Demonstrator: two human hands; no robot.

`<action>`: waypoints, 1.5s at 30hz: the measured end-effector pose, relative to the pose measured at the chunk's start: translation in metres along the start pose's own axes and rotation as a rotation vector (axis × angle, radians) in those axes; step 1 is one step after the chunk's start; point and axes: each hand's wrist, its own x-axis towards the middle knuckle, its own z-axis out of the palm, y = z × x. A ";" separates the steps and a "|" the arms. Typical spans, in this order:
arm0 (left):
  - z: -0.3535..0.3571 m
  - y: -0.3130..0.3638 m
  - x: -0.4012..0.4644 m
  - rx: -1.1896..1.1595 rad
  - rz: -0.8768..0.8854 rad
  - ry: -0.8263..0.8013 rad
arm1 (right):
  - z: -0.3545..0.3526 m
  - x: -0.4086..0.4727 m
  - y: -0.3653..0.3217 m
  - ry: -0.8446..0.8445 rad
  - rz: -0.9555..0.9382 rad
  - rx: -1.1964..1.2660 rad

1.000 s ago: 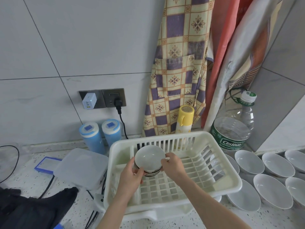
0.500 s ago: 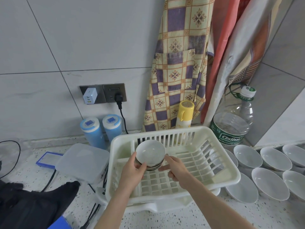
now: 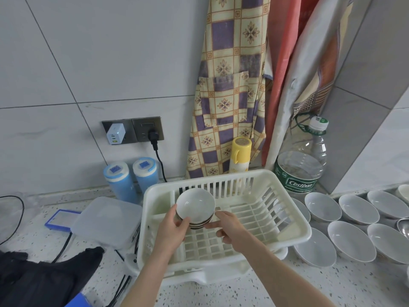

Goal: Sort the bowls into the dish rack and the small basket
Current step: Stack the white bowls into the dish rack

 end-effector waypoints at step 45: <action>0.339 0.076 -0.132 -0.522 -0.603 -0.123 | -0.349 -0.066 0.133 0.315 0.193 0.535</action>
